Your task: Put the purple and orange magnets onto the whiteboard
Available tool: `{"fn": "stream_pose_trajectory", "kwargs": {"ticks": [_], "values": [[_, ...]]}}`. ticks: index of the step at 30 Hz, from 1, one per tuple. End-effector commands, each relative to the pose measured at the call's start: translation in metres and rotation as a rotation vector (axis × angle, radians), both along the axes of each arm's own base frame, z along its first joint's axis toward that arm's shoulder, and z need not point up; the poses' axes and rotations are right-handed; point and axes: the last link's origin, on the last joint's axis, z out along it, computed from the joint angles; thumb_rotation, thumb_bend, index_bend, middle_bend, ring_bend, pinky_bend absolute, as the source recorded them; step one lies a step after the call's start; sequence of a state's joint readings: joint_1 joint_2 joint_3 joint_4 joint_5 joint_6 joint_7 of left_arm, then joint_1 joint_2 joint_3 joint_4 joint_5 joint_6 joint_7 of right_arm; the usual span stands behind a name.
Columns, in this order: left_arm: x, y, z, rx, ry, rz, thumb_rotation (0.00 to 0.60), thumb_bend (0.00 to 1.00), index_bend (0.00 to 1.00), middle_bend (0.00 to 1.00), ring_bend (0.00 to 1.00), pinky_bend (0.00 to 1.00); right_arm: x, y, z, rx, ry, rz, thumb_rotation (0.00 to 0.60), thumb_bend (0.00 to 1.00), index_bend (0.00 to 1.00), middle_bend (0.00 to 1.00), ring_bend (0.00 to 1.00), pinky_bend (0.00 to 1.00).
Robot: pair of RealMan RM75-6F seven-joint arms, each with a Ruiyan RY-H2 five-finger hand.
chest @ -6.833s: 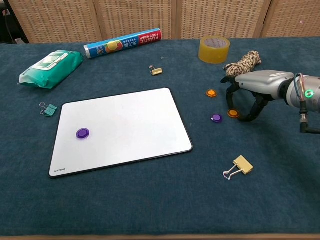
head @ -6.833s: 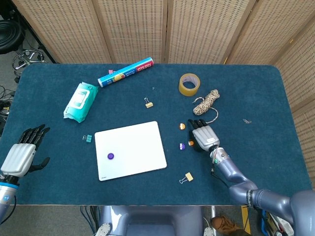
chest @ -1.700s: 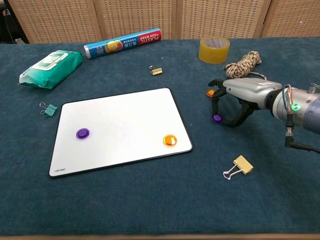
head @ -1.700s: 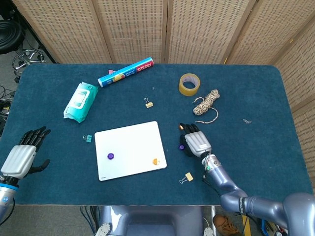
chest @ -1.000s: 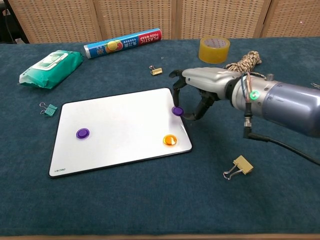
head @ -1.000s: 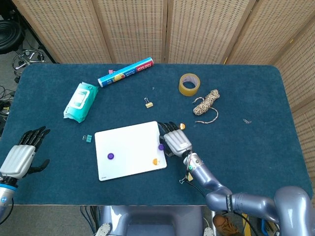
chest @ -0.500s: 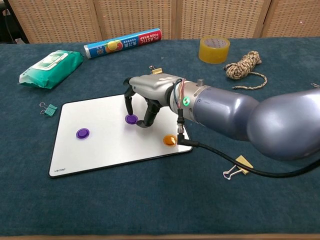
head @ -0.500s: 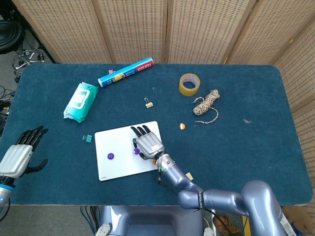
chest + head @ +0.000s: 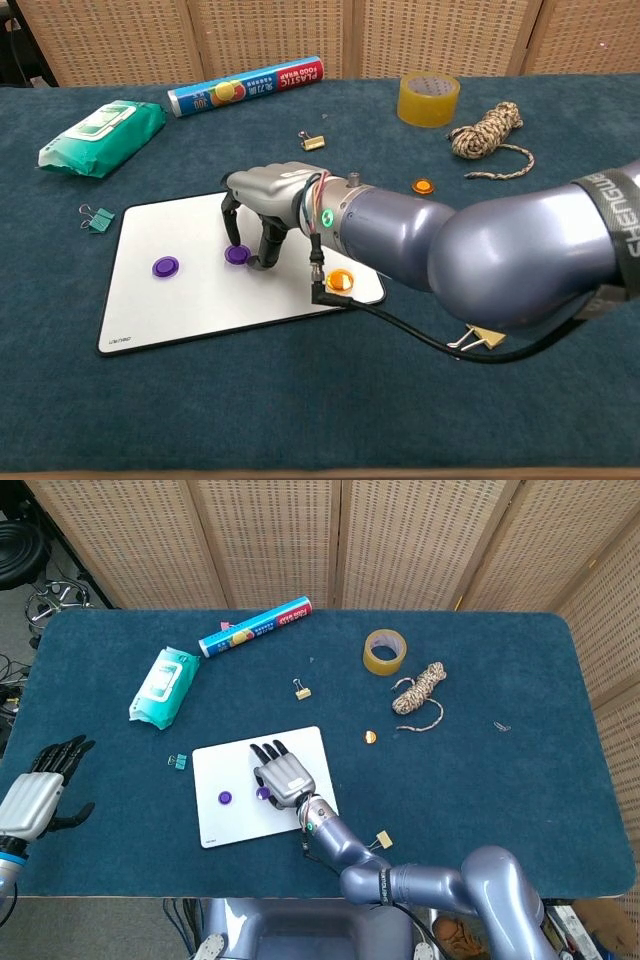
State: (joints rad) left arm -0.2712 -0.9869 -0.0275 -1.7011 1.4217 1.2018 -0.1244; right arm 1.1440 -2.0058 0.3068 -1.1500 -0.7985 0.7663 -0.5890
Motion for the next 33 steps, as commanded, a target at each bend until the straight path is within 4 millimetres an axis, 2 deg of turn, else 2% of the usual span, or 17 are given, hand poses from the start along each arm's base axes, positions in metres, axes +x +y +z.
{"fn": "stream_pose_trajectory", "kwargs": {"ticks": [1, 5, 7, 14, 21, 24, 25, 26, 33], "values": [[0.0, 0.0, 0.0, 0.0, -0.002, 0.0, 0.6, 0.31, 0.03, 0.0, 0.0, 0.0, -0.001, -0.001, -0.001, -0.002, 0.007, 0.0, 0.6, 0.39, 0.54, 0.0, 0.0, 0.0], [0.0, 0.001, 0.001, 0.002, -0.006, 0.001, 0.6, 0.31, 0.03, 0.0, 0.0, 0.0, 0.0, -0.001, 0.002, 0.002, -0.011, -0.003, 0.6, 0.39, 0.34, 0.0, 0.0, 0.0], [0.0, 0.001, 0.001, 0.002, -0.005, 0.0, 0.6, 0.31, 0.03, 0.0, 0.0, 0.0, 0.0, -0.001, 0.004, -0.002, -0.01, 0.004, 0.6, 0.39, 0.31, 0.0, 0.0, 0.0], [0.001, 0.0, 0.001, -0.001, -0.004, -0.004, 0.6, 0.31, 0.03, 0.0, 0.0, 0.0, -0.002, 0.002, 0.011, -0.004, -0.01, 0.015, 0.6, 0.39, 0.3, 0.0, 0.0, 0.0], [0.0, 0.0, 0.001, -0.001, -0.004, -0.002, 0.6, 0.31, 0.03, 0.0, 0.0, 0.0, -0.018, -0.017, 0.044, -0.109, -0.004, 0.02, 0.6, 0.39, 0.31, 0.0, 0.0, 0.0], [0.0, 0.0, 0.0, -0.003, -0.003, -0.002, 0.6, 0.31, 0.03, 0.0, 0.0, 0.0, -0.041, -0.037, 0.066, -0.177, 0.021, -0.022, 0.6, 0.39, 0.32, 0.0, 0.0, 0.0], [0.0, 0.0, 0.0, -0.005, 0.0, -0.004, 0.6, 0.31, 0.03, 0.0, 0.0, 0.0, -0.06, -0.052, 0.081, -0.224, 0.04, -0.07, 0.6, 0.39, 0.32, 0.0, 0.0, 0.0], [0.0, 0.0, -0.001, -0.006, 0.001, -0.003, 0.6, 0.31, 0.03, 0.0, 0.0, 0.0, -0.069, -0.058, 0.087, -0.238, 0.05, -0.086, 0.6, 0.39, 0.32, 0.0, 0.0, 0.0], [0.001, -0.002, -0.003, -0.01, 0.006, -0.005, 0.6, 0.31, 0.03, 0.0, 0.0, 0.0, -0.121, -0.086, 0.116, -0.291, 0.115, -0.178, 0.6, 0.39, 0.34, 0.0, 0.0, 0.0]]}}
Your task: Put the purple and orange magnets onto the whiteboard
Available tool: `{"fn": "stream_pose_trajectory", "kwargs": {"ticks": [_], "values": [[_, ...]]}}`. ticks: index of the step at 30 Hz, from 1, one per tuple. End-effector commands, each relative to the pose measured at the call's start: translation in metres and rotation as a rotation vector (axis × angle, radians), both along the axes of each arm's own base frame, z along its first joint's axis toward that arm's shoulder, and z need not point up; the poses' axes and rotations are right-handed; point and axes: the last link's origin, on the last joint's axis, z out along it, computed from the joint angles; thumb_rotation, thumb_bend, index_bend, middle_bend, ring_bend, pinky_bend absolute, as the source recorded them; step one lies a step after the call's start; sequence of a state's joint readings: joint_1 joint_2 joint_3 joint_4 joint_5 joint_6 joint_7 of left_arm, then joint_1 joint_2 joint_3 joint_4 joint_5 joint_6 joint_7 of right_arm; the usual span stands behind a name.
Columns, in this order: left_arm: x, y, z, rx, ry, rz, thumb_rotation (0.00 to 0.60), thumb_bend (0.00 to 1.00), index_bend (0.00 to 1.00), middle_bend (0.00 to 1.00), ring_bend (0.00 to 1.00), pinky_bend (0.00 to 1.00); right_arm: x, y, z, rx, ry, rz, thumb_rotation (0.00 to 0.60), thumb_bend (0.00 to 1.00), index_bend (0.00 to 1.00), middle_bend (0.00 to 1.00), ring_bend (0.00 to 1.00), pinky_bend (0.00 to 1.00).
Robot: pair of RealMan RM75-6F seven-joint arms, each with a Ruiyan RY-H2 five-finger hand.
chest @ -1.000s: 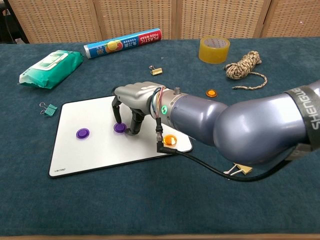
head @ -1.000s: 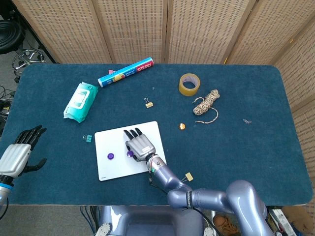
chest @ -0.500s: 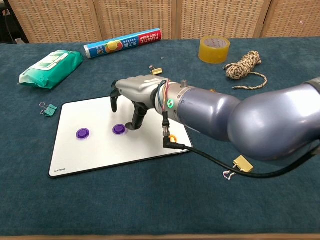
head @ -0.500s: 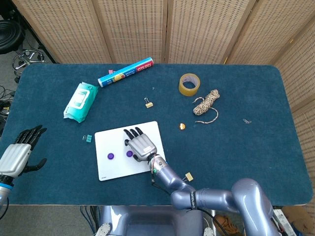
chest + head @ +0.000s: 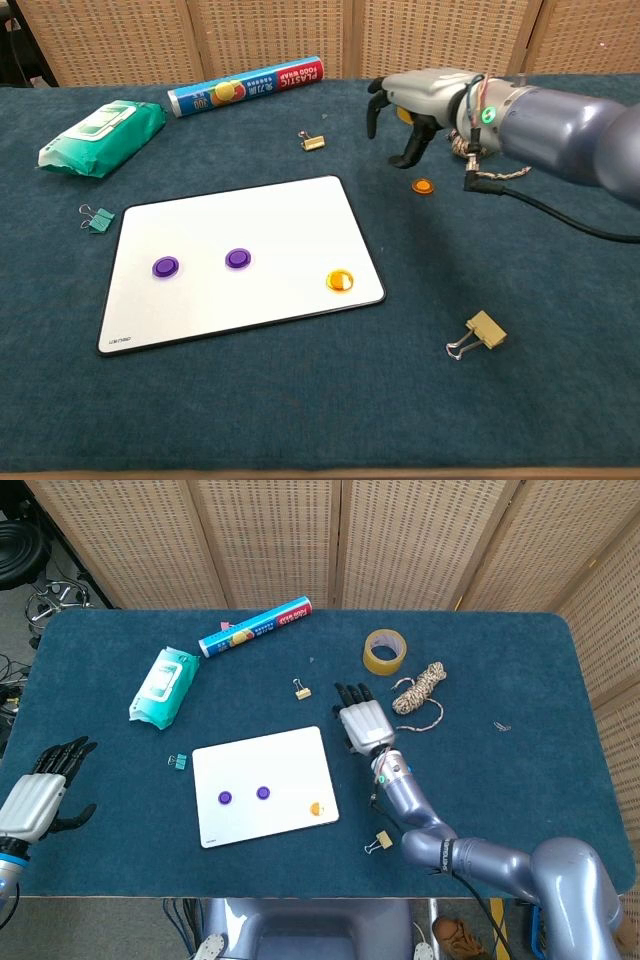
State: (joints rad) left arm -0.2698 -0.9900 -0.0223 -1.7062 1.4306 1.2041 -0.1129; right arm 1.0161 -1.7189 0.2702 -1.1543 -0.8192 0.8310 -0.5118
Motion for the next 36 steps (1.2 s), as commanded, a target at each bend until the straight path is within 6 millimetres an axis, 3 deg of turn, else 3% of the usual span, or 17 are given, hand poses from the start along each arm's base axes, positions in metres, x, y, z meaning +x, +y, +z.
{"fn": "stream_pose_trajectory", "kwargs": {"ticks": [1, 5, 19, 36], "values": [[-0.001, 0.001, -0.001, -0.005, 0.002, 0.006, 0.6, 0.31, 0.03, 0.0, 0.0, 0.0, -0.028, -0.009, 0.011, -0.011, 0.019, -0.054, 0.6, 0.39, 0.34, 0.0, 0.0, 0.0], [-0.002, 0.003, -0.002, -0.01, 0.01, 0.013, 0.6, 0.31, 0.03, 0.0, 0.0, 0.0, -0.039, -0.007, 0.01, 0.012, 0.008, -0.073, 0.6, 0.39, 0.34, 0.0, 0.0, 0.0], [-0.003, 0.005, -0.005, -0.017, 0.019, 0.026, 0.6, 0.31, 0.03, 0.0, 0.0, 0.0, -0.05, -0.006, -0.012, 0.055, 0.021, -0.076, 0.6, 0.39, 0.34, 0.0, 0.0, 0.0], [-0.005, 0.005, -0.004, -0.017, 0.016, 0.031, 0.6, 0.31, 0.03, 0.0, 0.0, 0.0, -0.064, -0.008, -0.014, 0.051, -0.003, -0.105, 0.6, 0.39, 0.36, 0.0, 0.0, 0.0]]}}
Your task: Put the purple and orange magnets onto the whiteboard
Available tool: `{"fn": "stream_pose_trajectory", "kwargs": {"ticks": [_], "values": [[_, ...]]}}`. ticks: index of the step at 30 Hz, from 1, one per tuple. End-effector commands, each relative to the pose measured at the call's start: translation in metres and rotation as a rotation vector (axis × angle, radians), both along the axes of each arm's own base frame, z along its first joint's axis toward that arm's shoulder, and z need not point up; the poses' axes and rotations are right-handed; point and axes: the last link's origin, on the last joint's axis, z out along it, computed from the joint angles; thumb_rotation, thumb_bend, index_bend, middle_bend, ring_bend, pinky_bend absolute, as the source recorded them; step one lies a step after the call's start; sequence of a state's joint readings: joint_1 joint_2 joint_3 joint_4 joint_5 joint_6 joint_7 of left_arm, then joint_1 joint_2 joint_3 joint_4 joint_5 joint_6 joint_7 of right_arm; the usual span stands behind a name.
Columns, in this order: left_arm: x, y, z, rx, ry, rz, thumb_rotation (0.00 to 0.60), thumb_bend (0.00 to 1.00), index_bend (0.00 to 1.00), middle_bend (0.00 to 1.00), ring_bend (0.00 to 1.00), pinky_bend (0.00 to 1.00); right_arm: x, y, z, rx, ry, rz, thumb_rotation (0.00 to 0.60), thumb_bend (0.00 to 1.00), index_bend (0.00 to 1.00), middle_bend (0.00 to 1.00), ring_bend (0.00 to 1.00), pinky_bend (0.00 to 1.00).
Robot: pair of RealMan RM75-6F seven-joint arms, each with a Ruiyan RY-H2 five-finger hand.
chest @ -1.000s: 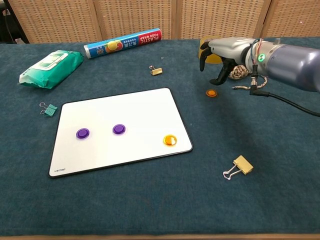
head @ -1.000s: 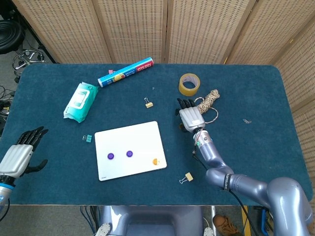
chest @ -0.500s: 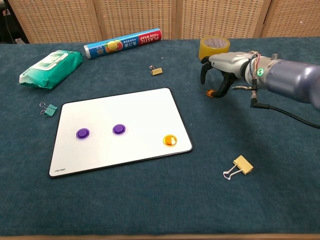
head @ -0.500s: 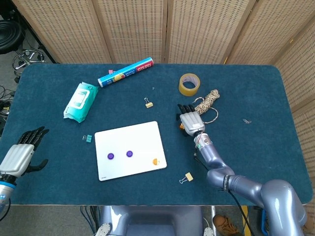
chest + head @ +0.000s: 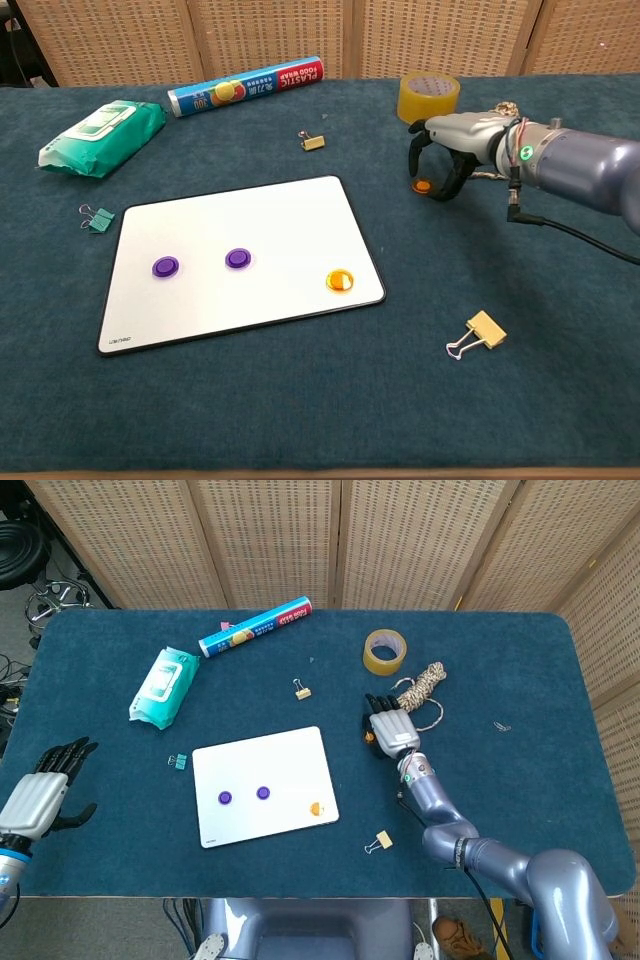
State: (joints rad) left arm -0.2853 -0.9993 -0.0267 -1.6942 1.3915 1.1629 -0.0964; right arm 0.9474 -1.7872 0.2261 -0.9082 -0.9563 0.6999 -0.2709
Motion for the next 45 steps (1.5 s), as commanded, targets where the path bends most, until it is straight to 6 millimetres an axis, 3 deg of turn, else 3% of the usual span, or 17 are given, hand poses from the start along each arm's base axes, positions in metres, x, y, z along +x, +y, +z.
{"fn": "stream_pose_trajectory", "kwargs": {"ticks": [1, 21, 28, 45], "values": [[0.0, 0.0001, -0.0001, -0.001, 0.0, 0.0, 0.6, 0.31, 0.03, 0.0, 0.0, 0.0, -0.002, -0.0009, 0.0, 0.001, -0.002, -0.006, 0.6, 0.39, 0.36, 0.0, 0.0, 0.0], [-0.0004, 0.0004, -0.0019, -0.005, 0.005, 0.005, 0.6, 0.31, 0.03, 0.0, 0.0, 0.0, -0.009, -0.0049, -0.0037, 0.005, -0.026, -0.036, 0.6, 0.39, 0.4, 0.0, 0.0, 0.0], [-0.0002, 0.0003, -0.0021, -0.006, 0.005, 0.005, 0.6, 0.31, 0.03, 0.0, 0.0, 0.0, -0.0116, -0.005, -0.0042, 0.004, -0.025, -0.042, 0.6, 0.39, 0.49, 0.0, 0.0, 0.0], [0.0001, -0.0004, -0.0025, -0.009, 0.009, 0.004, 0.6, 0.31, 0.03, 0.0, 0.0, 0.0, -0.0034, 0.0018, 0.0025, -0.005, -0.06, -0.01, 0.6, 0.39, 0.53, 0.0, 0.0, 0.0]]}}
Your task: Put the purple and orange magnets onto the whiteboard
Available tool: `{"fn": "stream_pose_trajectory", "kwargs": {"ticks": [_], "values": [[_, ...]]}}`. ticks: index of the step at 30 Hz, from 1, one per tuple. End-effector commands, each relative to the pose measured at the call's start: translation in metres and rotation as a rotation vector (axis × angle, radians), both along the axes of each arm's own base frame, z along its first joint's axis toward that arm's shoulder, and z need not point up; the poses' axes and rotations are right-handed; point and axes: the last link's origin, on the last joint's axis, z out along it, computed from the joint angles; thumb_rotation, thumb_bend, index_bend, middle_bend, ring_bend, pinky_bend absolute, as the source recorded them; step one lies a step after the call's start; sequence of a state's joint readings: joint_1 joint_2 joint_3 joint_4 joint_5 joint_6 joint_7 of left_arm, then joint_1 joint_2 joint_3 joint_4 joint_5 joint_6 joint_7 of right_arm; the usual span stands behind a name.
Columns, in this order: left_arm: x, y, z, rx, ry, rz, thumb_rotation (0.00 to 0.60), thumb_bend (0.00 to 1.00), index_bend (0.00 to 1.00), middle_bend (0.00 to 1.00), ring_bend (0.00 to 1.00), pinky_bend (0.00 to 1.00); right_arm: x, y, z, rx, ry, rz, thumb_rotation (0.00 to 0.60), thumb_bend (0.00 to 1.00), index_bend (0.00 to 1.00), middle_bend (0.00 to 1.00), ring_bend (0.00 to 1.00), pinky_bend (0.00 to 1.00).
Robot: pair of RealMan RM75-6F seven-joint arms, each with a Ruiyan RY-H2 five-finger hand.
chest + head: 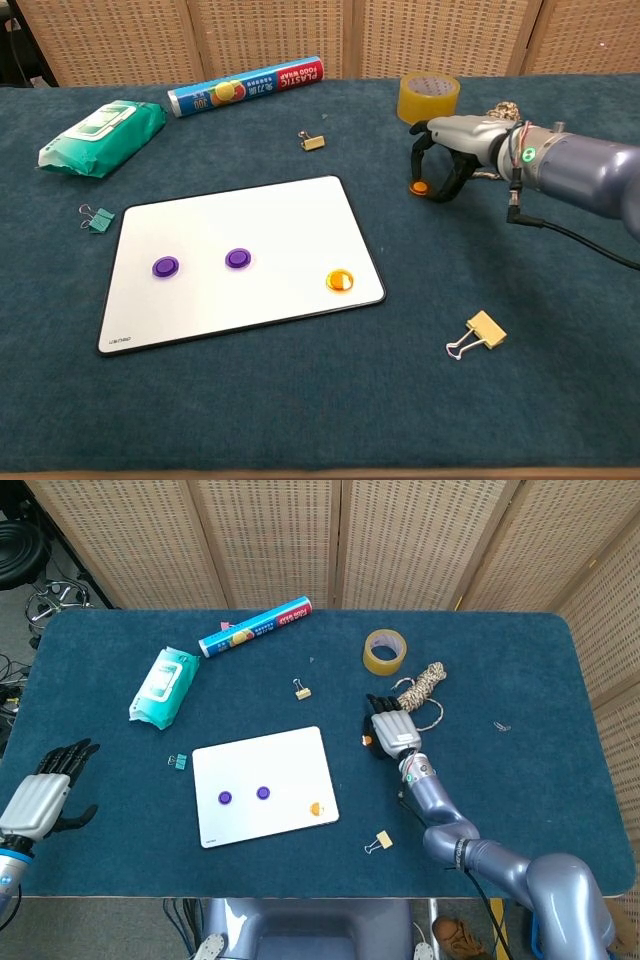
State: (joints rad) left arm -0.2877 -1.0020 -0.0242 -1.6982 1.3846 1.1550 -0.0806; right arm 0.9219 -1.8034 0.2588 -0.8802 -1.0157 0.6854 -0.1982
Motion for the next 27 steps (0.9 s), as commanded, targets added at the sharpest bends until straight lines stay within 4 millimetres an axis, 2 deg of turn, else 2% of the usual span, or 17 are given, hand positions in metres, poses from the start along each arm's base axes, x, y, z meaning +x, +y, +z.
{"fn": "stream_pose_trajectory", "kwargs": {"ticks": [1, 7, 12, 18, 23, 27], "values": [[0.0, 0.0, 0.0, -0.001, 0.0, 0.0, 0.6, 0.31, 0.03, 0.0, 0.0, 0.0, 0.002, 0.003, 0.004, -0.005, -0.011, 0.013, 0.6, 0.39, 0.53, 0.0, 0.0, 0.0], [0.001, 0.0, 0.0, -0.002, -0.002, 0.0, 0.6, 0.31, 0.03, 0.0, 0.0, 0.0, 0.011, 0.015, 0.008, 0.023, -0.066, 0.026, 0.6, 0.39, 0.53, 0.0, 0.0, 0.0], [0.001, 0.0, 0.001, 0.002, -0.006, -0.001, 0.6, 0.31, 0.03, 0.0, 0.0, 0.0, 0.02, 0.035, 0.009, 0.069, -0.09, 0.071, 0.6, 0.39, 0.53, 0.0, 0.0, 0.0], [0.001, 0.0, -0.003, -0.017, -0.002, -0.006, 0.6, 0.31, 0.03, 0.0, 0.0, 0.0, 0.044, 0.063, 0.001, 0.128, -0.112, 0.141, 0.6, 0.39, 0.54, 0.0, 0.0, 0.0], [0.0, 0.001, -0.008, -0.043, 0.004, -0.001, 0.6, 0.31, 0.04, 0.0, 0.0, 0.0, 0.074, 0.086, -0.016, 0.176, -0.131, 0.192, 0.6, 0.39, 0.54, 0.0, 0.0, 0.0], [-0.001, 0.002, -0.008, -0.048, 0.001, 0.004, 0.6, 0.31, 0.04, 0.0, 0.0, 0.0, 0.091, 0.097, -0.026, 0.19, -0.129, 0.218, 0.6, 0.39, 0.54, 0.0, 0.0, 0.0]]}}
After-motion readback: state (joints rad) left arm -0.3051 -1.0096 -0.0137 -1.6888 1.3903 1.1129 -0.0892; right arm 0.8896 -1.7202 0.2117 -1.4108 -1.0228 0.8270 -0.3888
